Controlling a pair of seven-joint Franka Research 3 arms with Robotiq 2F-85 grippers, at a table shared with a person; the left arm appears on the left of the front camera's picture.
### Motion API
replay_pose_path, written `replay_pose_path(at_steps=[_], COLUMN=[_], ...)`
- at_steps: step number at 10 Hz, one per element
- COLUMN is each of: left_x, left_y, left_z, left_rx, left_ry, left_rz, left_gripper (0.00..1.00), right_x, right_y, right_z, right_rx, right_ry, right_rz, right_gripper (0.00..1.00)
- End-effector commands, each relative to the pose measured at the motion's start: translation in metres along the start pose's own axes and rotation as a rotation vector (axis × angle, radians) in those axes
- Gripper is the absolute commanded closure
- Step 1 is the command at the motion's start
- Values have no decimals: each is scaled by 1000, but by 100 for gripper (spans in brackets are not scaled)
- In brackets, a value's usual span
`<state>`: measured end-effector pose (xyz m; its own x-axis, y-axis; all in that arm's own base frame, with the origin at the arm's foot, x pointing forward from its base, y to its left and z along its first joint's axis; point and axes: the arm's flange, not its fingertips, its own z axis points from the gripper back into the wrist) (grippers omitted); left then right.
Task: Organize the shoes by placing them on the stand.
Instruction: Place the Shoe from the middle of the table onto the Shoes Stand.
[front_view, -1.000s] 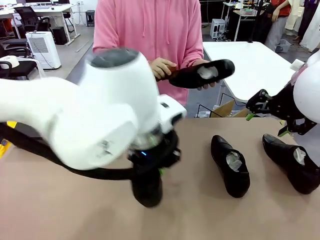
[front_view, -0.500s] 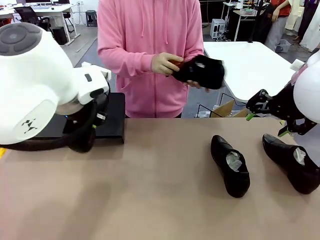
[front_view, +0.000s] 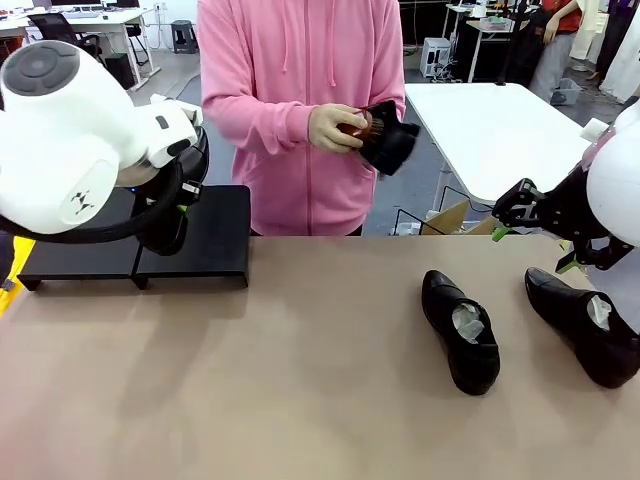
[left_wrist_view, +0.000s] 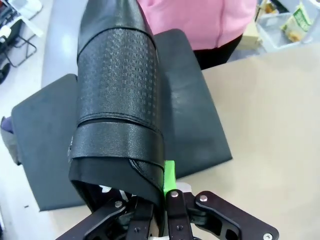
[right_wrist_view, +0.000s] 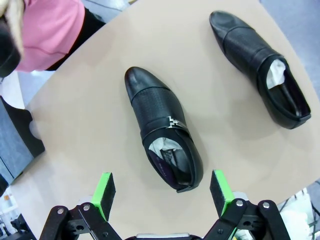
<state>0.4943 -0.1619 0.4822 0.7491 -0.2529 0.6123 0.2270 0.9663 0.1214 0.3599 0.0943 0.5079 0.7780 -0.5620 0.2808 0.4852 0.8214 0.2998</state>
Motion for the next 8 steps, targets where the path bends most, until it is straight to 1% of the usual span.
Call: replay_pose_path(at_steps=[1, 4, 7, 8], left_x=[13, 12, 7, 5], left_y=[2, 8, 19, 20], left_z=[-27, -49, -61, -63], left_rx=[47, 103, 119, 117], left_ry=[21, 37, 50, 41], left_rz=[6, -34, -14, 8], left_gripper=[100, 100, 100, 100], right_x=[2, 2, 2, 2], right_y=[0, 0, 0, 0], right_z=[-1, -1, -1, -1], right_rx=[20, 20, 20, 20], right_ry=[-1, -1, -1, -1], right_rz=[1, 1, 1, 1], right_gripper=[0, 0, 0, 0])
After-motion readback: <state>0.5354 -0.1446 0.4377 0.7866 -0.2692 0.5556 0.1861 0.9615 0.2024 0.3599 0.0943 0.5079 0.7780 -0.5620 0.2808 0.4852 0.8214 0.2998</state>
